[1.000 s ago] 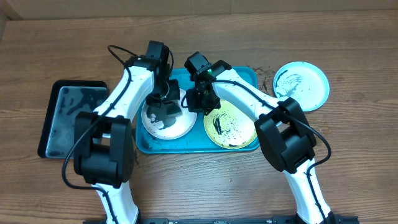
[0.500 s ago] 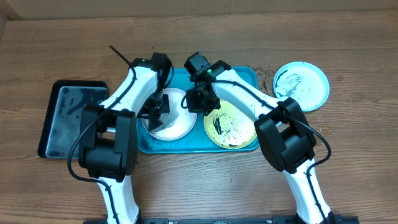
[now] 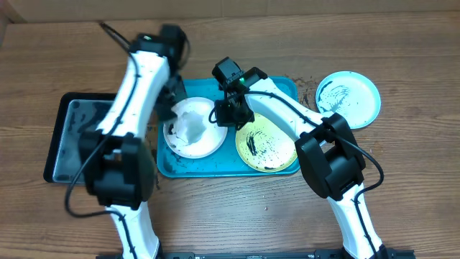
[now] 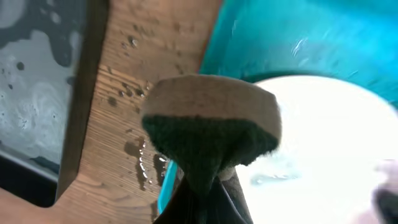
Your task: Clean dirty plates on tray and stack at the side
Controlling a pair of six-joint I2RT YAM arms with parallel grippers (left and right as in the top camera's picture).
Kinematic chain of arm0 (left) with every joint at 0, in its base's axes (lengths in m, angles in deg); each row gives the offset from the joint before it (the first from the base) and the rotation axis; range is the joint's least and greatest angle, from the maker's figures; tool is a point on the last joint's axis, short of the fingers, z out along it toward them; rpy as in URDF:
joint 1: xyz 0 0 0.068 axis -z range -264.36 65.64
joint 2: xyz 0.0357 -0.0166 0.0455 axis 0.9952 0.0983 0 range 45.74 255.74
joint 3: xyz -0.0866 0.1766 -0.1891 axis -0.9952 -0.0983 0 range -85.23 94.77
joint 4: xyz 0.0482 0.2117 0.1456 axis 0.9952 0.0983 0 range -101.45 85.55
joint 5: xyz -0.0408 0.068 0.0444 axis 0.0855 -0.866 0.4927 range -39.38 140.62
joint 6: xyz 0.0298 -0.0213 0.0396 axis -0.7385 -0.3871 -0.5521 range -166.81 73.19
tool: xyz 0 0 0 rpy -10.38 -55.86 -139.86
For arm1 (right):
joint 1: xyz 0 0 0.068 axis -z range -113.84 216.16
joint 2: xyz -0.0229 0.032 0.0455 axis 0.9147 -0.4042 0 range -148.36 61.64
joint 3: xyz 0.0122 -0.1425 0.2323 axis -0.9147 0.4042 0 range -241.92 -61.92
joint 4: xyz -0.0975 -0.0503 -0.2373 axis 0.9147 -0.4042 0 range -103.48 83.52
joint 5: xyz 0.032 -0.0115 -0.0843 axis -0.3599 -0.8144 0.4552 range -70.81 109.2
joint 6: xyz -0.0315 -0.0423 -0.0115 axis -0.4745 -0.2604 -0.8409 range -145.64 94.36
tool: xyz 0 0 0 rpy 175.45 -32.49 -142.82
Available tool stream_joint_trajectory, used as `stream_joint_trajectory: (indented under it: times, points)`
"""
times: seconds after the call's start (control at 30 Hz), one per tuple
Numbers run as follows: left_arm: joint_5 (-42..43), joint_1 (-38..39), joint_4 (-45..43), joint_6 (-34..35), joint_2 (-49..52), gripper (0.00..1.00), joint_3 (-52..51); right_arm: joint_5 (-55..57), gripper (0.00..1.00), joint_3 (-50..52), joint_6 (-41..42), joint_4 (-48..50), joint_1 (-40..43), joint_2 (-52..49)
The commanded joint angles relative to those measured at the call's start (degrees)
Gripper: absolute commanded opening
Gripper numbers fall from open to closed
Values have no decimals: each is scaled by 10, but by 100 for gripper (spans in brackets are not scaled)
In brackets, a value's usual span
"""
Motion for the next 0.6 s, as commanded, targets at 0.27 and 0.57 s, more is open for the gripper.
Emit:
stream_joint_trajectory:
  times: [0.27, 0.57]
  points:
    - [110, -205, 54, 15, -105, 4, 31, 428, 4, -67, -145, -60, -99, 129]
    - [147, -309, 64, 15, -104, 4, 28, 796, 4, -77, -343, -37, -258, 138]
